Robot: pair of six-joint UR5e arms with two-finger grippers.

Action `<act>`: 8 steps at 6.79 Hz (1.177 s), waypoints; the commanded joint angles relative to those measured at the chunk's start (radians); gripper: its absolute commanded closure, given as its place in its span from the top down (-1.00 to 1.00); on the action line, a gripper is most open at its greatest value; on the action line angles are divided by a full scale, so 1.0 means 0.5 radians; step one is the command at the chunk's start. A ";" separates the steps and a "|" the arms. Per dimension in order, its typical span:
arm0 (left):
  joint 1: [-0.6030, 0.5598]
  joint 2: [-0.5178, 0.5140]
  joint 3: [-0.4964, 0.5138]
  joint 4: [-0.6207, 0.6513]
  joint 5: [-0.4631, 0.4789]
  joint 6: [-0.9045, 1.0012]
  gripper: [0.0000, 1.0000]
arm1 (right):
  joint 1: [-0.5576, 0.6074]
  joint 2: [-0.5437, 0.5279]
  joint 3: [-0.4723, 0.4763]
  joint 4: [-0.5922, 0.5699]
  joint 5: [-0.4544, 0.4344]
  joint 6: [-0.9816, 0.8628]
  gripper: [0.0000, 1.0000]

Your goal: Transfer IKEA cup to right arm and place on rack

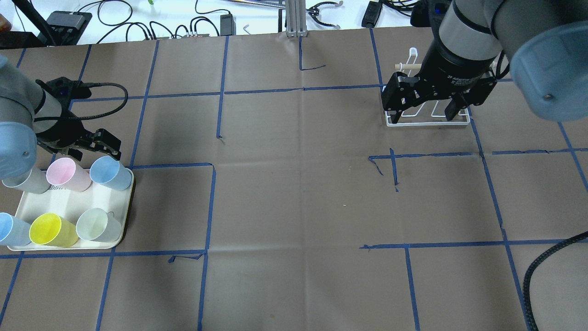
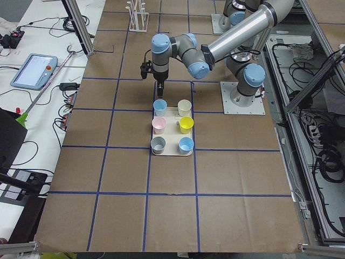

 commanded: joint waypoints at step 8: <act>0.022 -0.245 -0.048 0.130 0.006 0.023 0.02 | -0.001 0.027 0.012 0.132 0.013 0.013 1.00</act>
